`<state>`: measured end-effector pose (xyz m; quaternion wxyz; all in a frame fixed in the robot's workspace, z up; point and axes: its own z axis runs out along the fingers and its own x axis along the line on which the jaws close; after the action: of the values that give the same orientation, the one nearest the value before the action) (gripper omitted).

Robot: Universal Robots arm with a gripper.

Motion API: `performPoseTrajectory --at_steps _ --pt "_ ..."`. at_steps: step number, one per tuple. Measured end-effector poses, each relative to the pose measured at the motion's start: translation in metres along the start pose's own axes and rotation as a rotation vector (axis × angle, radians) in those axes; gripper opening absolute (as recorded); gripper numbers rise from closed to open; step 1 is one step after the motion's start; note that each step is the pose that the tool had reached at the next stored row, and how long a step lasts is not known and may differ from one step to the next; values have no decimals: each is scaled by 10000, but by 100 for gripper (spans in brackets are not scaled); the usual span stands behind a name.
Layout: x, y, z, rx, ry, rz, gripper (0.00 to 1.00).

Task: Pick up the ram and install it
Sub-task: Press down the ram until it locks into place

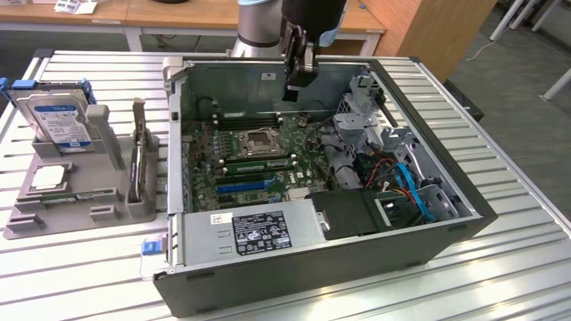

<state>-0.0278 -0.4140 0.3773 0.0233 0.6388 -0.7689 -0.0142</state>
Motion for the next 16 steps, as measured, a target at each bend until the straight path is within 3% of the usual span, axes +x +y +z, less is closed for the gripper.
performPoseTrajectory --at_steps 16 --pt "0 0 6 -51 -150 2901 11"
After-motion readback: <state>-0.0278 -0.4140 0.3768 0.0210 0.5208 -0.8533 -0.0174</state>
